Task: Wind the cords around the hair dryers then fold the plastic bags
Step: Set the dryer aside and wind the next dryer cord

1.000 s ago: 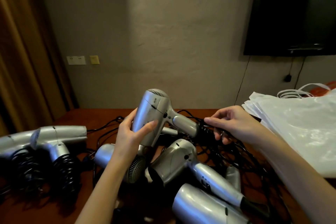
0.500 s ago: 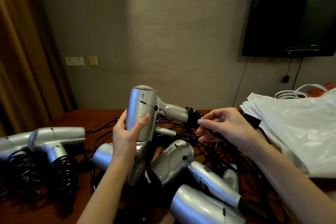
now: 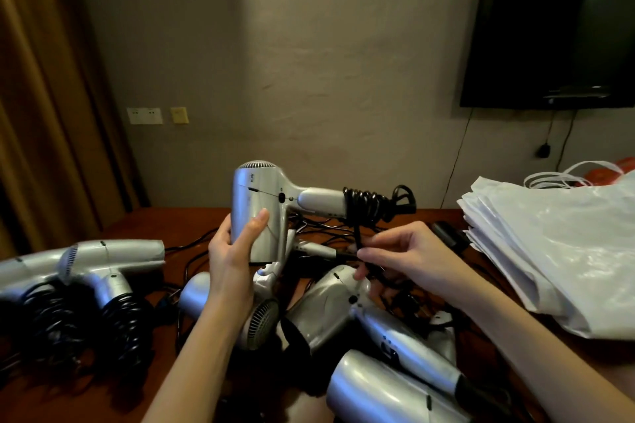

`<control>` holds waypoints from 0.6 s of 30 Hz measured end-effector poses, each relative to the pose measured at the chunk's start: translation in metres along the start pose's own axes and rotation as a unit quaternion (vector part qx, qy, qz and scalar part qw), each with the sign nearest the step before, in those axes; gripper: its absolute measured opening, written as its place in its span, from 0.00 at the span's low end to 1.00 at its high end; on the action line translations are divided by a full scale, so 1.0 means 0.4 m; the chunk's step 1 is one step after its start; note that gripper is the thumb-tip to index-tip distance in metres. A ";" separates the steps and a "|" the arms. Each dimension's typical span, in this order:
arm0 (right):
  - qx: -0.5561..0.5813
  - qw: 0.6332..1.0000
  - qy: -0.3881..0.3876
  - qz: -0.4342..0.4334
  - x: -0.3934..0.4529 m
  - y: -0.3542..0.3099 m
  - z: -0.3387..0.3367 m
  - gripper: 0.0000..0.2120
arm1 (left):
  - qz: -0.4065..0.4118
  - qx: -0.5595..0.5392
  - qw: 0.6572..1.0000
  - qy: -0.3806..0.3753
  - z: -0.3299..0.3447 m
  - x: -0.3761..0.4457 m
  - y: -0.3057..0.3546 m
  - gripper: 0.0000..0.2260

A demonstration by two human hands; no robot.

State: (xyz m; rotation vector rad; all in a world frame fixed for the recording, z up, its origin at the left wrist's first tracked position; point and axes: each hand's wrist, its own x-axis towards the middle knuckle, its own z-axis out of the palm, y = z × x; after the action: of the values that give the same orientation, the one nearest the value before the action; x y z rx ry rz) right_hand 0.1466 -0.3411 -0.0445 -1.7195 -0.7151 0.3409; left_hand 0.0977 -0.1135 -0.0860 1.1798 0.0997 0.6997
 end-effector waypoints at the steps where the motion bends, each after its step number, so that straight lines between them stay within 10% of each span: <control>1: -0.025 1.000 0.006 0.004 0.000 0.002 0.001 0.09 | -0.006 -0.007 1.000 -0.009 0.005 -0.001 0.001 0.24; 8: -0.216 0.975 0.045 0.025 0.000 0.013 -0.013 0.31 | -0.034 -0.020 0.998 -0.048 0.008 -0.002 0.007 0.20; 18: -0.138 0.985 -0.043 0.092 0.002 0.005 -0.054 0.12 | -0.079 -0.016 0.989 -0.125 -0.002 -0.001 0.009 0.33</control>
State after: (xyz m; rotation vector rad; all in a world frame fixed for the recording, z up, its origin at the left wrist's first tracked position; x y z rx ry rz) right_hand 0.1603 -0.3577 -0.0405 -2.0508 -0.6920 0.4634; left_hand 0.0956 -0.1123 -0.0832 1.2056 -0.0282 0.4103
